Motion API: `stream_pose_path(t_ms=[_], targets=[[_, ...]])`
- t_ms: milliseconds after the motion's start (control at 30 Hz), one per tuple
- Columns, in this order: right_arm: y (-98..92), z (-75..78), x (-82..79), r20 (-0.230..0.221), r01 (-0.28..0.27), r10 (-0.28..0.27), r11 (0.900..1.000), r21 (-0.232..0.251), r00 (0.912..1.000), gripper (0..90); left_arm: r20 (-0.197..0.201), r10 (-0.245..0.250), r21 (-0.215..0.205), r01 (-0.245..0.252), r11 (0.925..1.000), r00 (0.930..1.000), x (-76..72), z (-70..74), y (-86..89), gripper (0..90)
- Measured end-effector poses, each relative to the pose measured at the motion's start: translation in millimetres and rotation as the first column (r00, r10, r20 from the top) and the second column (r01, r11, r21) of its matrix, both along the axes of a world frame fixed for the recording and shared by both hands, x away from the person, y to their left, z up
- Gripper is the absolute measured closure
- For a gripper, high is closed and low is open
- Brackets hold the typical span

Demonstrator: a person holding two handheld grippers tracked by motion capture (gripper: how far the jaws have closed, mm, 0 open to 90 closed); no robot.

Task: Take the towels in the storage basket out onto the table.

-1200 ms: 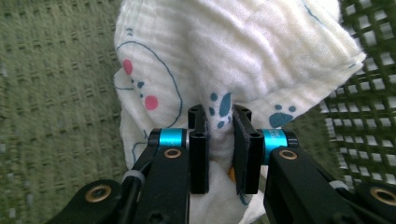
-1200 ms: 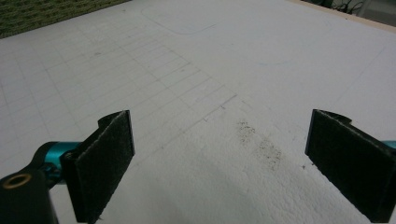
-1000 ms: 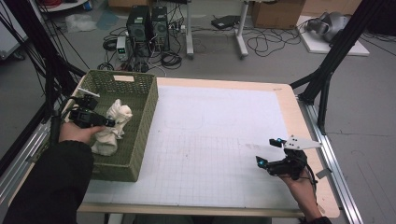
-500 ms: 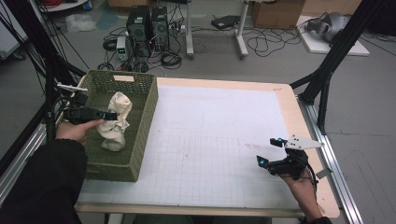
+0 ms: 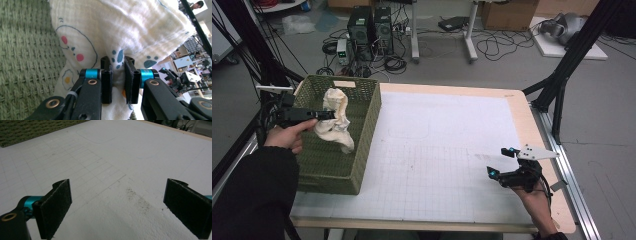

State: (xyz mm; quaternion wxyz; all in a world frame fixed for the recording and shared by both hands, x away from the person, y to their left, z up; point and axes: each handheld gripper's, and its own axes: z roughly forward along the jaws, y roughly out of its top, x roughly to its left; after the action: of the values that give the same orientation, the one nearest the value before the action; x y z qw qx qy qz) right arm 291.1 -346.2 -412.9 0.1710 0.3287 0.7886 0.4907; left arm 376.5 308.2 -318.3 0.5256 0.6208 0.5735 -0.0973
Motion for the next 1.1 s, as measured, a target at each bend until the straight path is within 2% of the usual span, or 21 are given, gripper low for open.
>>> stream_pose_path(t_ms=[67, 167, 267, 633, 667, 833, 933, 1100], targets=[[-0.1, 0.0, 0.3, -0.003, 0.0, 0.0, 1.0, 0.005, 1.0, 7.1, 0.004, -0.012, 0.001, 0.012, 0.9999, 0.9999, -0.7, 5.4, -1.0, 78.7], [-0.1, 0.1, 0.4, -0.005, 0.002, -0.002, 1.0, 0.009, 1.0, 7.1, 0.011, -0.007, -0.018, 0.007, 0.9998, 0.9999, -1.5, 14.1, -0.3, 78.7], [-0.1, 0.1, 0.5, -0.005, 0.002, -0.002, 1.0, 0.01, 1.0, 7.1, 0.015, -0.007, -0.018, 0.007, 0.9998, 0.9999, -2.8, 22.9, -0.2, 78.7], [0.1, -0.5, 1.7, -0.005, 0.002, -0.002, 1.0, 0.013, 1.0, 7.1, 0.069, -0.035, -0.091, 0.041, 0.995, 0.997, -8.1, 54.6, -5.8, 78.7], [0.0, -0.4, 1.8, -0.005, 0.001, -0.001, 1.0, 0.013, 1.0, 7.1, 0.076, -0.048, -0.106, 0.056, 0.9928, 0.9959, -7.9, 57.3, -8.6, 78.7], [0.3, -0.4, 2.6, -0.006, 0.003, -0.002, 1.0, 0.018, 1.0, 7.1, 0.11, -0.089, -0.11, 0.101, 0.9887, 0.9899, -6.9, 65.9, -26.0, 78.7], [0.7, -0.1, 2.6, -0.007, 0.001, -0.001, 1.0, 0.02, 1.0, 7.1, 0.119, -0.118, -0.101, 0.13, 0.9864, 0.9858, -4.8, 68.2, -43.0, 78.7], [0.1, -0.1, 2.7, -0.007, 0.001, -0.001, 1.0, 0.021, 1.0, 7.1, 0.14, -0.171, -0.102, 0.186, 0.9774, 0.9753, -2.6, 74.5, -69.8, 78.7]])
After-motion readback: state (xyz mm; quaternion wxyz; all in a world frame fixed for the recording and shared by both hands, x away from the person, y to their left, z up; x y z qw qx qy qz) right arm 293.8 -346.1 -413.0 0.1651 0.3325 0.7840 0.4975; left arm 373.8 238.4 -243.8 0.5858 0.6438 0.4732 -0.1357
